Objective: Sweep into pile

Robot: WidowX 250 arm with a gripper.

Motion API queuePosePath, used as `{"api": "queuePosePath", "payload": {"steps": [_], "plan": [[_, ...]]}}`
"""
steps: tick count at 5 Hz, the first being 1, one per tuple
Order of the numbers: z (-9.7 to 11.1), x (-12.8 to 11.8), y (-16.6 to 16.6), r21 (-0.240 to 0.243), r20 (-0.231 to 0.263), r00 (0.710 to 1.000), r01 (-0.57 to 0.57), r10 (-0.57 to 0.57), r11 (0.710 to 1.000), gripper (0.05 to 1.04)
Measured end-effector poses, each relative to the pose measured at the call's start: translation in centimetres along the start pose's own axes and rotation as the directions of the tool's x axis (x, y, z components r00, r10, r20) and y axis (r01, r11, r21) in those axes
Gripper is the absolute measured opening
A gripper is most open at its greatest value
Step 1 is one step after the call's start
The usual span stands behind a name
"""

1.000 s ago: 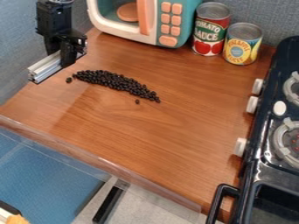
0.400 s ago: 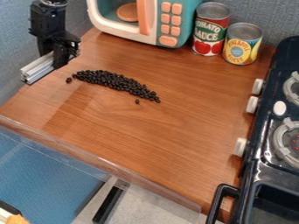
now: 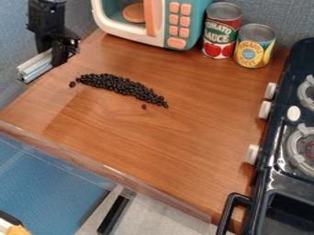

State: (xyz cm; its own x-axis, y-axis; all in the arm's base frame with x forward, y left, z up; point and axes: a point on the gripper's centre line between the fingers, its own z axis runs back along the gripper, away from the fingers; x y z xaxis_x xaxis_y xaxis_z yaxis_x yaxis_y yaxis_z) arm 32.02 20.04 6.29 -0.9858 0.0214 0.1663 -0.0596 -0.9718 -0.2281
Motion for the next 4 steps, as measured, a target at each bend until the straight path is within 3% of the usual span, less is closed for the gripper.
{"api": "queuePosePath", "payload": {"steps": [4], "plan": [[-2.7, -0.8, -0.9, -0.012, 0.045, 0.999, -0.009, 0.010, 1.000, 0.380]]}}
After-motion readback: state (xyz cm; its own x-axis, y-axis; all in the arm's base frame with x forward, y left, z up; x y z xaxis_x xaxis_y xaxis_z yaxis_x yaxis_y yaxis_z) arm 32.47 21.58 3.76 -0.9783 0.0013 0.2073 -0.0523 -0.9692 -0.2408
